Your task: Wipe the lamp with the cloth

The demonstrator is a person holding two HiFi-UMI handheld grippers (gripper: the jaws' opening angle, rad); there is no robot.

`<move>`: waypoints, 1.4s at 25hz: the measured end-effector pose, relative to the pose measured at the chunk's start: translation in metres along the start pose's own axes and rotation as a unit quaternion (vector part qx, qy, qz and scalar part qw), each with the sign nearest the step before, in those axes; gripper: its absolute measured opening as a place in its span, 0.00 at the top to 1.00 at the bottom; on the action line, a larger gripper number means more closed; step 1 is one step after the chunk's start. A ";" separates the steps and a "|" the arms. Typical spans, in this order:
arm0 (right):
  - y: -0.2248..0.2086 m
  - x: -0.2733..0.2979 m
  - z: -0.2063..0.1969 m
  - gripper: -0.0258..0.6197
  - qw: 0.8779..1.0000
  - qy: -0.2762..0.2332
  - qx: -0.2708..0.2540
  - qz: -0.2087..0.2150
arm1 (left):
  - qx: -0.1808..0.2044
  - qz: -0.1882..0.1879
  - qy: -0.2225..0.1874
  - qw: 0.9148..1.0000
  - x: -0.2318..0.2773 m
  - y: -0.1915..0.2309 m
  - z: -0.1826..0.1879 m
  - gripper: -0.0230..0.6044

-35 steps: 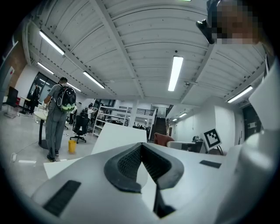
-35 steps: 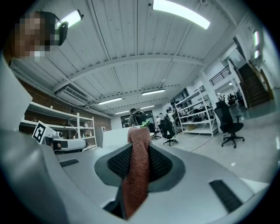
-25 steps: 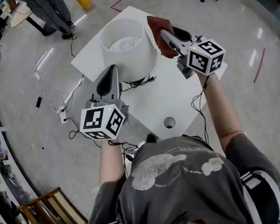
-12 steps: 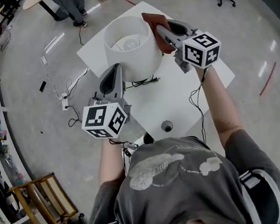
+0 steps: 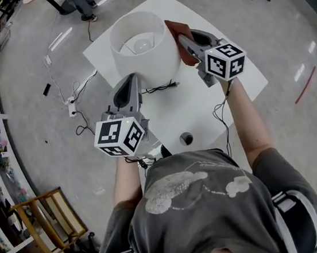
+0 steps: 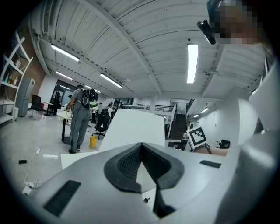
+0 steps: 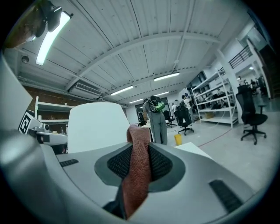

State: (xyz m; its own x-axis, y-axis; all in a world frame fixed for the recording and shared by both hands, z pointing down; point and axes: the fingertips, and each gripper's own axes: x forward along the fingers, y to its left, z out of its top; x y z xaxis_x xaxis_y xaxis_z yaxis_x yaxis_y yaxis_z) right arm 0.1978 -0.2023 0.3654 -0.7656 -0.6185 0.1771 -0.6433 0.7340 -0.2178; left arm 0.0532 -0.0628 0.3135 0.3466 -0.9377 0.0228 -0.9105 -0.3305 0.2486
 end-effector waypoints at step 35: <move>0.078 -0.047 0.039 0.83 0.993 -0.079 -0.010 -0.092 | -0.011 -0.135 0.011 0.991 -0.008 0.014 0.009 0.95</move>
State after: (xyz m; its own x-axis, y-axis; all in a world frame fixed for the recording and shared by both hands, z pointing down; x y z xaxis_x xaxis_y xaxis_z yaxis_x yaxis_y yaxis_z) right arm 0.1837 -0.1266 0.3024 -0.6259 -0.7777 0.0589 -0.7733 0.6091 -0.1760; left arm 0.0358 -0.0606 0.3075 0.5821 -0.8127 -0.0257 -0.7790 -0.5665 0.2687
